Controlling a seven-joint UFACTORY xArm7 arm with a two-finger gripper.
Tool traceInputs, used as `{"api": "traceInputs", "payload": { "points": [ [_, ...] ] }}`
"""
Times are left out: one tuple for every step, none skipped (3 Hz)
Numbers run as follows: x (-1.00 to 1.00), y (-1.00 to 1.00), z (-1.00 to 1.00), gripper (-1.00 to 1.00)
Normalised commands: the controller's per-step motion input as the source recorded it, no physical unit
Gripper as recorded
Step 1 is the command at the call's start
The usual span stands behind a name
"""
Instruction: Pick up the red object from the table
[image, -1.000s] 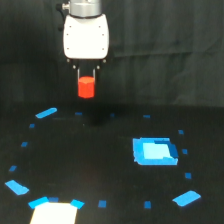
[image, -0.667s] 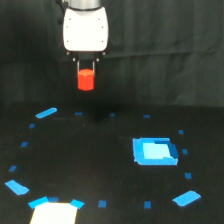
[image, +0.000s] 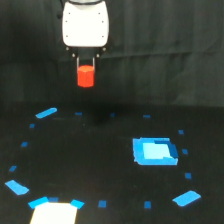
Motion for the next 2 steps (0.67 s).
{"api": "traceInputs", "payload": {
  "points": [
    [-0.12, -0.21, -0.21, -1.0],
    [0.09, -0.73, 1.0, -1.0]
  ]
}}
